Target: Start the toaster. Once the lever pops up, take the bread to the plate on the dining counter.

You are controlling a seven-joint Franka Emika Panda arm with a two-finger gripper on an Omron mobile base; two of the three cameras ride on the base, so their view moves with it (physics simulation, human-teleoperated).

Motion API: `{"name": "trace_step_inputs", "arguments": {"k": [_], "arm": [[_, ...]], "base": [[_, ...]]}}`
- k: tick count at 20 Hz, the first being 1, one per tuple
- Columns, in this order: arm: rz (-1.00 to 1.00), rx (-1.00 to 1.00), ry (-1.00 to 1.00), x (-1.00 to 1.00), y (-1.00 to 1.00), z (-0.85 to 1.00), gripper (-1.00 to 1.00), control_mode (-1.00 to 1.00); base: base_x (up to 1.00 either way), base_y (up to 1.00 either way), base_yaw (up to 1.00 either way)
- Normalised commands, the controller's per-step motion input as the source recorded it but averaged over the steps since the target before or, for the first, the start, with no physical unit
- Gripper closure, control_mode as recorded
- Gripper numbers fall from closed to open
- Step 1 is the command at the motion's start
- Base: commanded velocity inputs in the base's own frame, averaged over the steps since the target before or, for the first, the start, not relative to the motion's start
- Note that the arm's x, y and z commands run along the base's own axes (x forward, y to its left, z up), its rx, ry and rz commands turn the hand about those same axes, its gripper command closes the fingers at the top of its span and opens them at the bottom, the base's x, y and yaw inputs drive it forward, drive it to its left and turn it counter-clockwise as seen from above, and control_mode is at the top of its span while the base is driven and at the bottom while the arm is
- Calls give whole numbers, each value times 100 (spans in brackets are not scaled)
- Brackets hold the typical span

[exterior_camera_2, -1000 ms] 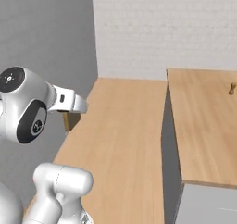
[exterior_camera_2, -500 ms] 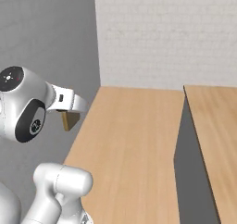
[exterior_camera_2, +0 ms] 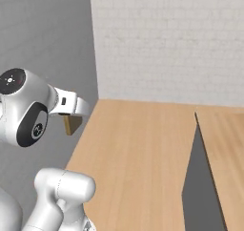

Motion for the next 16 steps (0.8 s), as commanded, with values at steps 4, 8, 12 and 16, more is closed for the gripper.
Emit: {"name": "trace_step_inputs", "arguments": {"k": [4, 8, 12, 16], "arm": [[0, 0, 0, 0, 0, 0, 100, 100], [0, 0, 0, 0, 0, 0, 100, 100], [0, 0, 0, 0, 0, 0, 100, 100], [0, 0, 0, 0, 0, 0, 100, 100]], "base": [[100, 0, 0], [100, 0, 0], [100, 0, 0], [100, 0, 0]]}}
